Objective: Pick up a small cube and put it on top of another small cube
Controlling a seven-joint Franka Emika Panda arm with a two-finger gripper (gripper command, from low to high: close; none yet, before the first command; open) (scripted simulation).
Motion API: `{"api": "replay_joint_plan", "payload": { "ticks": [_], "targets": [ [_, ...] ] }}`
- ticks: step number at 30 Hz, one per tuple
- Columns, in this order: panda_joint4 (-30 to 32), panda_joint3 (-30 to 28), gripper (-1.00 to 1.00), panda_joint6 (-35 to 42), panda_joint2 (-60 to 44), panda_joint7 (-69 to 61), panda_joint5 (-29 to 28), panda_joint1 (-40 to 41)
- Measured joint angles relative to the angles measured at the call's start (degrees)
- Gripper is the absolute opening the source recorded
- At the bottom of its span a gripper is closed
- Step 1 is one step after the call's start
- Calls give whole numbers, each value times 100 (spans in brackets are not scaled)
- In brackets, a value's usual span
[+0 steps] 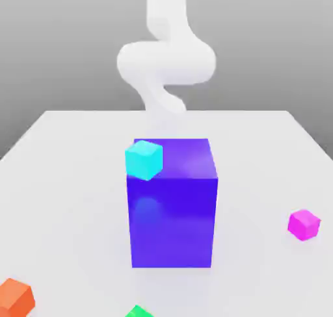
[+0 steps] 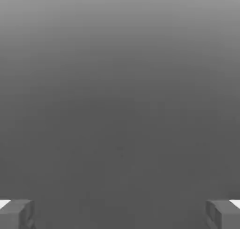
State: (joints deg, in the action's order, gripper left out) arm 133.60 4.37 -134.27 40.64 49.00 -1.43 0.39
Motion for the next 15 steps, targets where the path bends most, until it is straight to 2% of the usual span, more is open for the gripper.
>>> {"api": "replay_joint_plan", "payload": {
  "ticks": [9,15],
  "targets": [
    [664,1550,0,-909,-1883,1258,-669,33],
    [1094,2377,0,-1490,-3146,2181,-1245,-137]
  ]
}}
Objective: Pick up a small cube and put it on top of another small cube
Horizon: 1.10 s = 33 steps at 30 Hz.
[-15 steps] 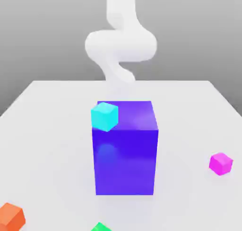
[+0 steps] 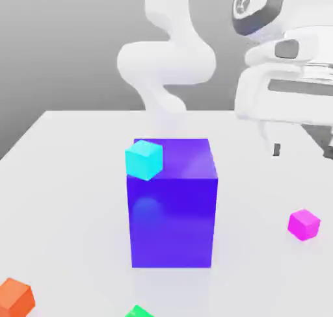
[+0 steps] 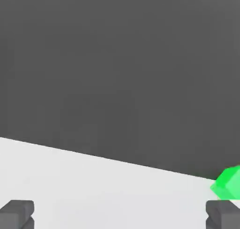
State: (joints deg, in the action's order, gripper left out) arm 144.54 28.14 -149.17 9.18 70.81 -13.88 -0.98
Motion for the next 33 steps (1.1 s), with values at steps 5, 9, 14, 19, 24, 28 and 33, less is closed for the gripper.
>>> {"api": "replay_joint_plan", "payload": {
  "ticks": [5,9,14,19,24,28,33],
  "targets": [
    [361,379,0,-491,-1038,713,-404,-553],
    [670,629,0,-931,-1775,1036,-379,-939],
    [565,60,0,-1387,-2499,1714,-1161,-1500],
    [364,-889,-100,-1821,-3155,2391,-2045,-2267],
    [364,-889,-100,-1833,-3156,2397,-2051,-2267],
    [424,-652,-100,-1716,-2964,2183,-1767,-2090],
    [637,184,-100,-1295,-2293,1434,-783,-1459]
  ]
}}
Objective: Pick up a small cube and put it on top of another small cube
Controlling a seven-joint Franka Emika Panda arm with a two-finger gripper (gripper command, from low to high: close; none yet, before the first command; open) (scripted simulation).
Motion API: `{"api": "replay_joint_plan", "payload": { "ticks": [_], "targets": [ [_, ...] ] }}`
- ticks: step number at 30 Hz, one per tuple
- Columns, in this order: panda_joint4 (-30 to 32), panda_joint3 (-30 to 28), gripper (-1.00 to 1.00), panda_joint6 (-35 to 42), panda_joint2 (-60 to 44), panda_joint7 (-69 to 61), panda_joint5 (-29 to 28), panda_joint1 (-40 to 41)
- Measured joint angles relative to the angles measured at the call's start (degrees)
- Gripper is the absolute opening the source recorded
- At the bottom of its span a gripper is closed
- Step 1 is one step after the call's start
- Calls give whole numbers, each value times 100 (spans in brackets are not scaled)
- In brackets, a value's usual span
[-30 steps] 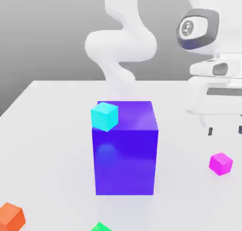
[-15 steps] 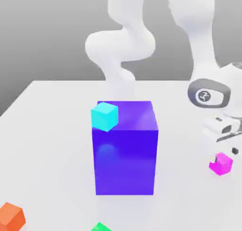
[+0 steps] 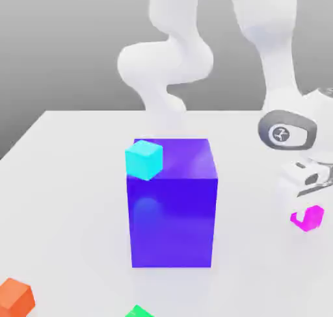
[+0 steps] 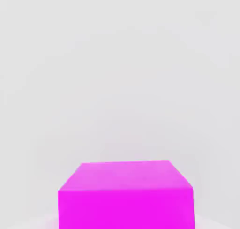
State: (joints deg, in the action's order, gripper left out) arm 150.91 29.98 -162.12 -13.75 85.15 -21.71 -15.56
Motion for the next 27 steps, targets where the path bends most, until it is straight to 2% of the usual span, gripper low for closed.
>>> {"api": "replay_joint_plan", "payload": {
  "ticks": [2,3,14,18,19,25,27],
  "targets": [
    [61,205,-100,175,258,-299,409,173],
    [-36,123,-100,283,285,-354,546,330],
    [-1510,-1546,-100,1342,35,-408,1510,2280],
    [-2073,-2122,-100,1193,-651,-252,1591,2744],
    [-2155,-2210,100,1053,-872,-207,1564,2770],
    [-2196,-2250,100,988,-983,-184,1549,2788],
    [-2211,-2237,100,1177,-806,-210,1603,2834]
  ]
}}
